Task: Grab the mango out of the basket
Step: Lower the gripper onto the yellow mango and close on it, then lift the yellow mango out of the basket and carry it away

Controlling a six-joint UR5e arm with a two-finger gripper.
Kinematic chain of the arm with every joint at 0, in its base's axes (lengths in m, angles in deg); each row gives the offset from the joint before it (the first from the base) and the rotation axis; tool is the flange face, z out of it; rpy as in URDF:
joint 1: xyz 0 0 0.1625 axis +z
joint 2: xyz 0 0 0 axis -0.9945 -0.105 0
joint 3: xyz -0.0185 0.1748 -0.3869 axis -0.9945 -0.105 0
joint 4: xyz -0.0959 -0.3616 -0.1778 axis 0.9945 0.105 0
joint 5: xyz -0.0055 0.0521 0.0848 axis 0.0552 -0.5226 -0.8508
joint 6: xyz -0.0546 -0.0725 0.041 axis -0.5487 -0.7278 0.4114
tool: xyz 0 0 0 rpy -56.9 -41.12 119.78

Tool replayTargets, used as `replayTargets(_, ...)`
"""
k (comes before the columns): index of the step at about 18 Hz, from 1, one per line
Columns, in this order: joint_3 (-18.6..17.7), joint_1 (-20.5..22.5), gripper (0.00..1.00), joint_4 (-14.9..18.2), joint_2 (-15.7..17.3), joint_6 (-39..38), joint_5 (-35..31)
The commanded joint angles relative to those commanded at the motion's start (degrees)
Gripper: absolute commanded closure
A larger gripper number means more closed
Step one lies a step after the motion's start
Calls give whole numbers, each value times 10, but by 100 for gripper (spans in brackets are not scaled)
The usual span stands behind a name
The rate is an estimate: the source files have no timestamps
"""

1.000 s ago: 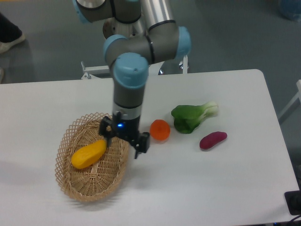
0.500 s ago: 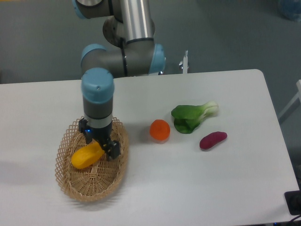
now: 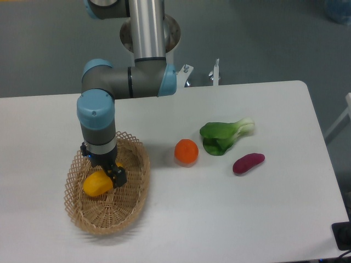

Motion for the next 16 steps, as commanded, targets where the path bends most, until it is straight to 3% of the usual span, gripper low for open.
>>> replayTargets(5, 1, 0, 2, -18, -9, -4, 0)
replayTargets(8, 1, 0, 22, -20, -11, -11, 0)
replayTargets(16, 1, 0, 52, -20, -10, -10, -1)
